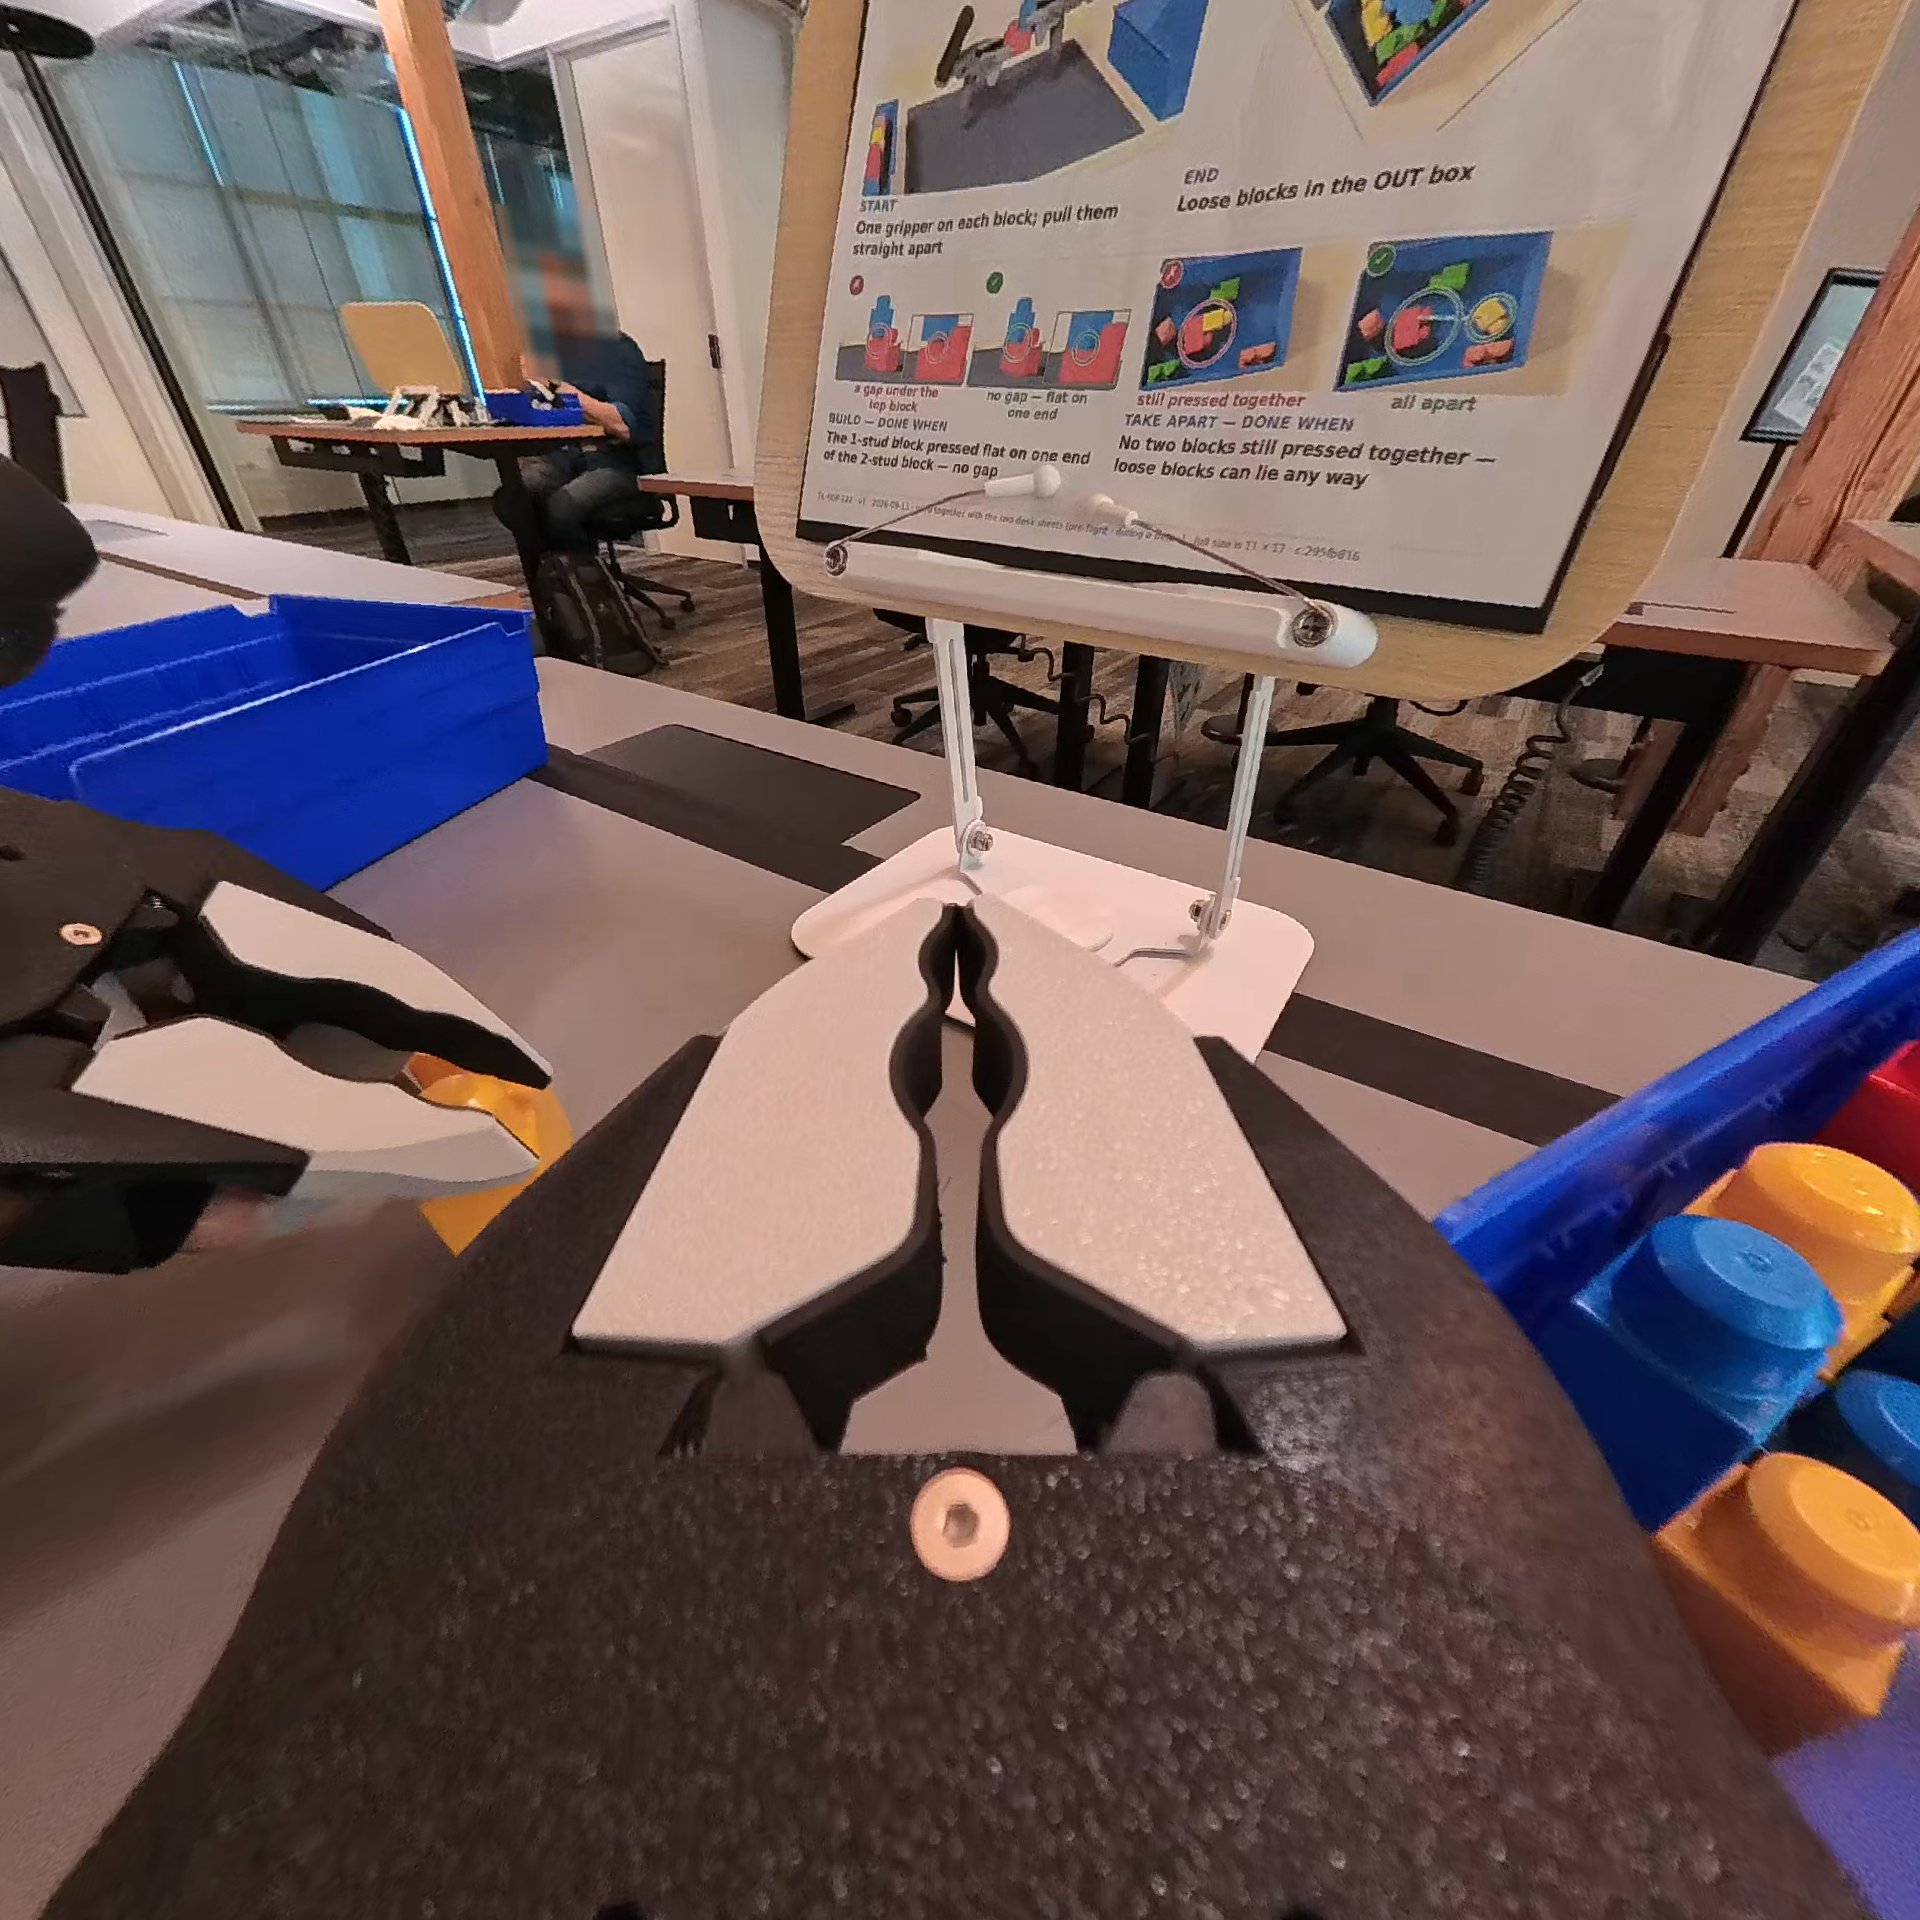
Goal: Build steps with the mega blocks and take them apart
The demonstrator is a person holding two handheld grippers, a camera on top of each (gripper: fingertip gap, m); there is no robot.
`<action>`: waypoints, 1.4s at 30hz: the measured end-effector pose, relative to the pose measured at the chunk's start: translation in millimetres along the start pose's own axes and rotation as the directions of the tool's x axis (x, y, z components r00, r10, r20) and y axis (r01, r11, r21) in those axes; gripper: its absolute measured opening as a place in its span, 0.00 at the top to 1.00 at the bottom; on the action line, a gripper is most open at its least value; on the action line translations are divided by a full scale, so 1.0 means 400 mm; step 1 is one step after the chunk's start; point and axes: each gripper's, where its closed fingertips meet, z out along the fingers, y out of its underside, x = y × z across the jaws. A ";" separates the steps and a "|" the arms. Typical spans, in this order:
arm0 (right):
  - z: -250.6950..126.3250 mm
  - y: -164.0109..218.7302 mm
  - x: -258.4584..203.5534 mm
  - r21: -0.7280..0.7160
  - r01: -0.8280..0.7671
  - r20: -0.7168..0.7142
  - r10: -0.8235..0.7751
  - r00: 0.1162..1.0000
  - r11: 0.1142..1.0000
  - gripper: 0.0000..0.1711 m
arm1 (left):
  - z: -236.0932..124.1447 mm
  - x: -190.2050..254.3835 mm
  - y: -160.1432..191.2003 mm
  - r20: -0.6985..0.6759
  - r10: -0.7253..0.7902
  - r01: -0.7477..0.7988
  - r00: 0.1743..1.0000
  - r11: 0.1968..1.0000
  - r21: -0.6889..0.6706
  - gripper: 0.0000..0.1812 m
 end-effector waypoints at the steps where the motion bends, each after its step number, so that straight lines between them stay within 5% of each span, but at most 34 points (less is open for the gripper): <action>1: 0.001 0.001 -0.002 -0.001 0.000 0.002 0.000 1.000 1.000 1.00 | 0.002 0.004 0.000 0.001 0.008 -0.008 1.000 1.000 0.000 0.85; 9: 0.000 0.003 0.002 -0.004 -0.001 0.004 0.001 1.000 1.000 1.00 | -0.077 0.005 -0.062 -0.047 0.000 0.006 0.999 0.991 0.130 0.79; 14: 0.001 0.006 0.004 -0.009 -0.003 0.004 0.003 1.000 1.000 1.00 | -0.229 -0.125 -0.117 0.041 -0.043 0.031 0.998 0.967 0.252 0.80; 19: 0.002 0.009 0.003 -0.011 -0.007 0.005 0.007 1.000 1.000 1.00 | -0.387 -0.327 -0.083 0.226 -0.038 -0.012 0.973 0.976 0.216 0.79; 27: 0.003 0.016 0.003 -0.018 -0.011 0.004 0.011 1.000 1.000 1.00 | -0.549 -0.642 0.135 0.429 -0.013 0.097 0.903 0.980 -0.176 0.79; 33: 0.004 0.019 0.000 -0.022 -0.007 0.006 0.007 1.000 1.000 1.00 | -0.532 -0.756 0.375 0.428 -0.094 0.316 0.899 0.816 -0.484 0.78; 42: 0.001 0.018 0.007 -0.020 -0.015 0.004 0.015 1.000 1.000 1.00 | -0.469 -0.810 0.575 0.508 -0.203 0.523 0.837 0.569 -0.635 0.77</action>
